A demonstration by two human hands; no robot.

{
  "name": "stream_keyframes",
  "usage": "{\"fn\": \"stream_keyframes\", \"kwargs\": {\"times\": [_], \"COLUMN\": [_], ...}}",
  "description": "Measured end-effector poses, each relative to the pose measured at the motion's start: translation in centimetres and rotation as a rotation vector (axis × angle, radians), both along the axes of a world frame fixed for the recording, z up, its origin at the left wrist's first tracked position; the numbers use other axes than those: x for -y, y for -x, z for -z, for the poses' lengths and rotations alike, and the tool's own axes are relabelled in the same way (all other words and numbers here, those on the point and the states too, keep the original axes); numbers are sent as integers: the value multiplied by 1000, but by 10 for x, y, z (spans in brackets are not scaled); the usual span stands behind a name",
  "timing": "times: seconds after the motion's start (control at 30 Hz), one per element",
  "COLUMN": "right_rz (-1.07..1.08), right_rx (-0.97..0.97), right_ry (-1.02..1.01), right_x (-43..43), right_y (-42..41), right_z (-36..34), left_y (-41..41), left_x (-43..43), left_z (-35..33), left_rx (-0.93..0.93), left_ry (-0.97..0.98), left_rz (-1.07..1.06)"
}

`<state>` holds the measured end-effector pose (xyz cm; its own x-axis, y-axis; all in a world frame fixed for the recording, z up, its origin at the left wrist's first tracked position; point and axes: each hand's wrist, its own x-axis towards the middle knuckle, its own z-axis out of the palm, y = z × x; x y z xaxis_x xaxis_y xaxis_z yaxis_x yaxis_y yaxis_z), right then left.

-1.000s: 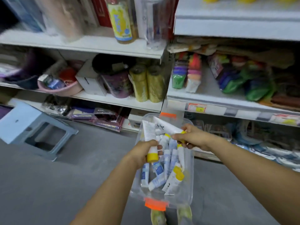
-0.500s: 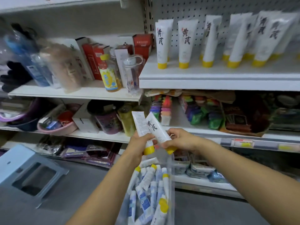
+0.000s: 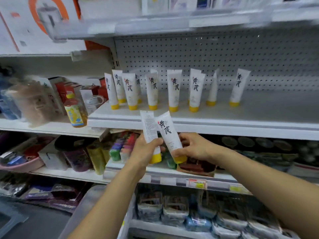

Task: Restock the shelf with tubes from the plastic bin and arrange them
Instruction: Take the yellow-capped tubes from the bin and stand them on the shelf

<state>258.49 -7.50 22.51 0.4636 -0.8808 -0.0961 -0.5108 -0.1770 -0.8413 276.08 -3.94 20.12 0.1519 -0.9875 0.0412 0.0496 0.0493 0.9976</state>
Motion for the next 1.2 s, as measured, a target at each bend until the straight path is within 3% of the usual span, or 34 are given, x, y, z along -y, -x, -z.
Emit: {"fn": "stream_keyframes", "kwargs": {"times": [0.13, 0.3, 0.53, 1.2], "right_rz": [125, 334, 554, 539], "right_rx": [105, 169, 113, -59], "right_ry": [121, 290, 306, 295], "right_x": [22, 57, 118, 143], "right_y": [55, 99, 117, 114], "right_z": [-23, -49, -38, -40], "left_y": [46, 82, 85, 108], "left_x": [15, 30, 44, 64], "left_z": [-15, -35, -40, -51], "left_rx": [15, -176, 19, 61], "left_ry": [-41, -119, -85, 30], "left_rz": [-67, -83, -52, -148]}}
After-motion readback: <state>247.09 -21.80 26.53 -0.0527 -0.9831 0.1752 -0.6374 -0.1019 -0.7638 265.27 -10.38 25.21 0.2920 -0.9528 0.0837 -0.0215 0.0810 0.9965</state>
